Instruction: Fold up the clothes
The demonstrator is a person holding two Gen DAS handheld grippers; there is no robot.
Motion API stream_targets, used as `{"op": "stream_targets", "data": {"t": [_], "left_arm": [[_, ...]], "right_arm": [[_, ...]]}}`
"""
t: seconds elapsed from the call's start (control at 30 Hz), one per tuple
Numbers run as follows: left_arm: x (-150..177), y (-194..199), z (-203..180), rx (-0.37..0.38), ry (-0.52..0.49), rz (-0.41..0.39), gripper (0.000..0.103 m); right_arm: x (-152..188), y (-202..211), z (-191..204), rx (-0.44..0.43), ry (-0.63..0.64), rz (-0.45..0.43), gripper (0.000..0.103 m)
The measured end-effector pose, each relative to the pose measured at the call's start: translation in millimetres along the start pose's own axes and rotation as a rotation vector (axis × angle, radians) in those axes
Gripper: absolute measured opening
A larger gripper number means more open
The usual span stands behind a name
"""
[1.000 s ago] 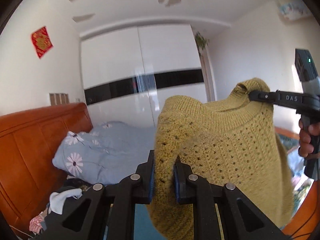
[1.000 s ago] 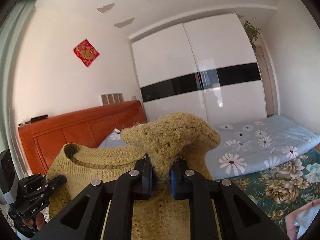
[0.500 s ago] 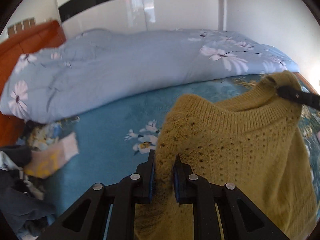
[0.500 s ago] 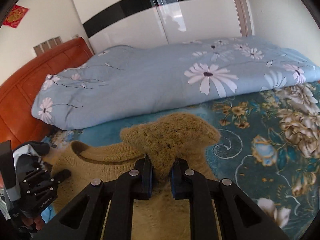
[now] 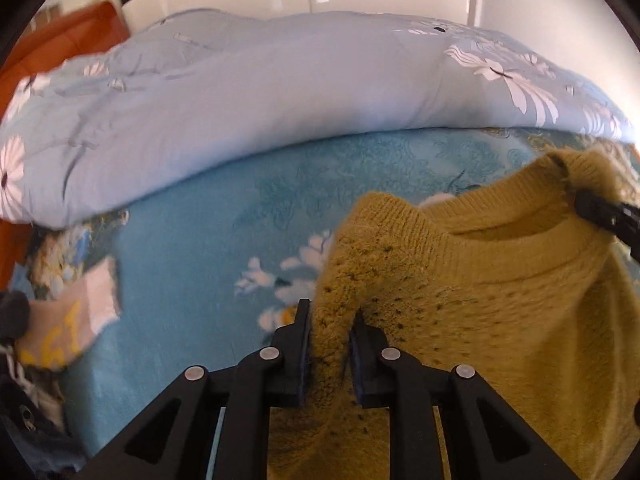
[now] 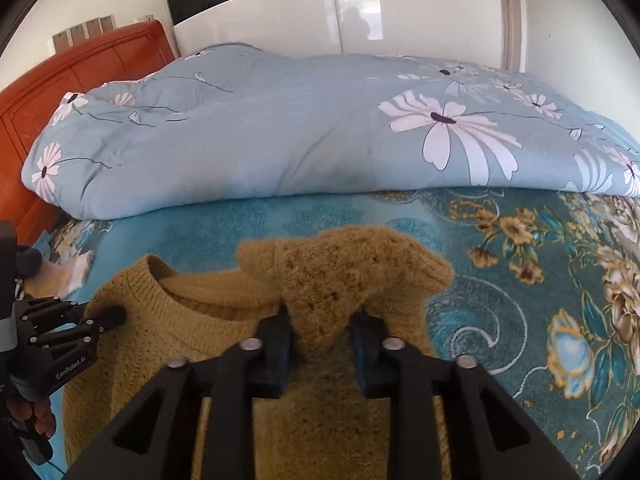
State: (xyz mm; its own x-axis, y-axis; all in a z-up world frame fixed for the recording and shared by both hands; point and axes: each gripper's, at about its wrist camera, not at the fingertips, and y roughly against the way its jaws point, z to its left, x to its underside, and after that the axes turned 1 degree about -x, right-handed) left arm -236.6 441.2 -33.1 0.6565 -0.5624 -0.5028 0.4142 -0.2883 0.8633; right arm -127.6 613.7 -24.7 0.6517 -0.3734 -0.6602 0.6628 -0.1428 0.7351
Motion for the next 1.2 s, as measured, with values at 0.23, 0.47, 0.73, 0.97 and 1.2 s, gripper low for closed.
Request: {"op": "stream_targets", "data": {"t": [0.23,0.47,0.73,0.97,1.2], "left_arm": [[23,66,52,0.067,0.197,-0.071,0.04],[152,133,85,0.224,0.318,-0.042,0.048],[310,150,66,0.356,0.458,0.033,0.053],[356,156,42,0.466,0.542,0.039,0.053],[359,157,25,0.522,0.595,0.078,0.054]], "right_arm": [[8,65,-20,-0.027,-0.003,-0.051,0.057],[121,157,-74,-0.092,-0.012,0.019,0.058],[262,219,-133,-0.164,-0.218,0.1,0.058],[300,223,-131,-0.362,-0.364,0.103,0.058],[311,229,-132,-0.398,-0.472,0.049,0.012]]}}
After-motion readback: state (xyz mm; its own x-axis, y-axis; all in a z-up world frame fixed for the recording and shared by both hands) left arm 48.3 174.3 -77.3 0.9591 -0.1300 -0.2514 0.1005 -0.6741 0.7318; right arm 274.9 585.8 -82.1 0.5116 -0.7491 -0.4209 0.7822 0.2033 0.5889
